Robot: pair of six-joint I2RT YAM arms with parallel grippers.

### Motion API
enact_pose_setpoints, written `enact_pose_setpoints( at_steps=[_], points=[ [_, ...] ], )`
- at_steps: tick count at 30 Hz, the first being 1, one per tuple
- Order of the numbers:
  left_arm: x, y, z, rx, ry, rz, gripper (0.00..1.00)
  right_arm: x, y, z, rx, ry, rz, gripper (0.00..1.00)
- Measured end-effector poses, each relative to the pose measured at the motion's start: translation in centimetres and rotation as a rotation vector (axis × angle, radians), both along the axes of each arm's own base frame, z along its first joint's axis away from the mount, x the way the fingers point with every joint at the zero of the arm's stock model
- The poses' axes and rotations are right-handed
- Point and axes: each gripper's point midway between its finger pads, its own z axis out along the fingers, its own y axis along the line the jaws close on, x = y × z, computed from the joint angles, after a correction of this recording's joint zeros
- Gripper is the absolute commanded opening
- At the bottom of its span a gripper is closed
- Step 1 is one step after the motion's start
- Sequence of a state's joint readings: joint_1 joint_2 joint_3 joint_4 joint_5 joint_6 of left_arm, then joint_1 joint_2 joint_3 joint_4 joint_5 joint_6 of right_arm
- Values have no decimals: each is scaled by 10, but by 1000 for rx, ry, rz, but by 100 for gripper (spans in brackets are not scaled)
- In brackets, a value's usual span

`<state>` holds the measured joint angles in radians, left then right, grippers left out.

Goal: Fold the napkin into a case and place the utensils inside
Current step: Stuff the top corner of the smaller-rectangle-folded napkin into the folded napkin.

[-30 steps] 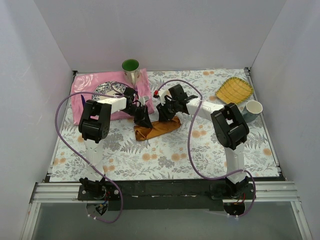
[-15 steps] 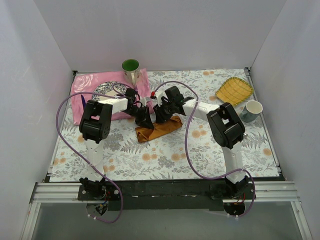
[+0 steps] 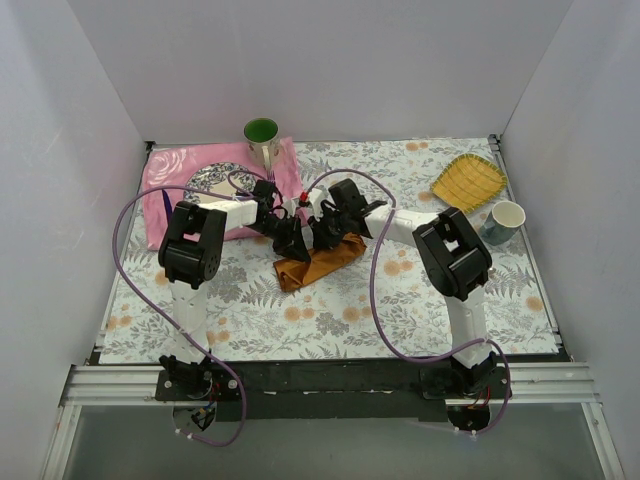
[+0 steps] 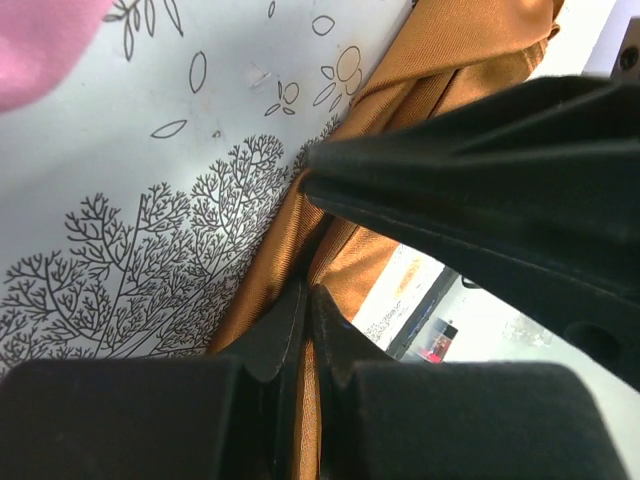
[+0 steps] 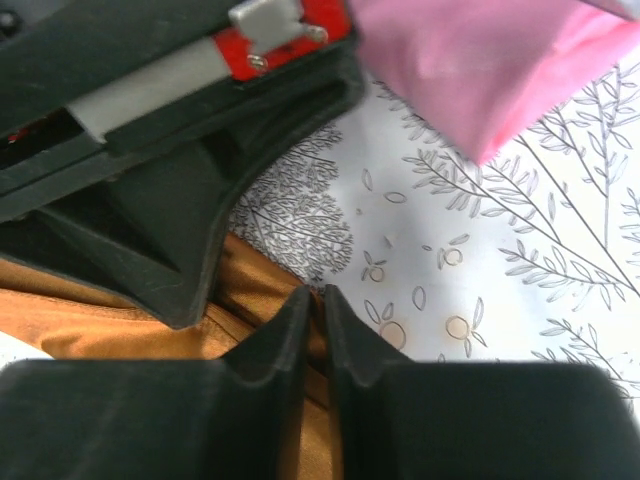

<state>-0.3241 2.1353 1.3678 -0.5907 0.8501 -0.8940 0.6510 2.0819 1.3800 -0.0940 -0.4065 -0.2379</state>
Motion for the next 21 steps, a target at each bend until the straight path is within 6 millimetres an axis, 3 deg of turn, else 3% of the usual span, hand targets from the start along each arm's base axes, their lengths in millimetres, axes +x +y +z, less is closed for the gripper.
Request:
enact_pose_setpoints(
  at_steps=[4,21],
  points=[
    [0,-1,1,8,-6,2,0,-3,1,1,-1,-8,18,2],
    [8,-3,9,14,-18,33,0,-5,1,0,3,-67,59,1]
  ],
)
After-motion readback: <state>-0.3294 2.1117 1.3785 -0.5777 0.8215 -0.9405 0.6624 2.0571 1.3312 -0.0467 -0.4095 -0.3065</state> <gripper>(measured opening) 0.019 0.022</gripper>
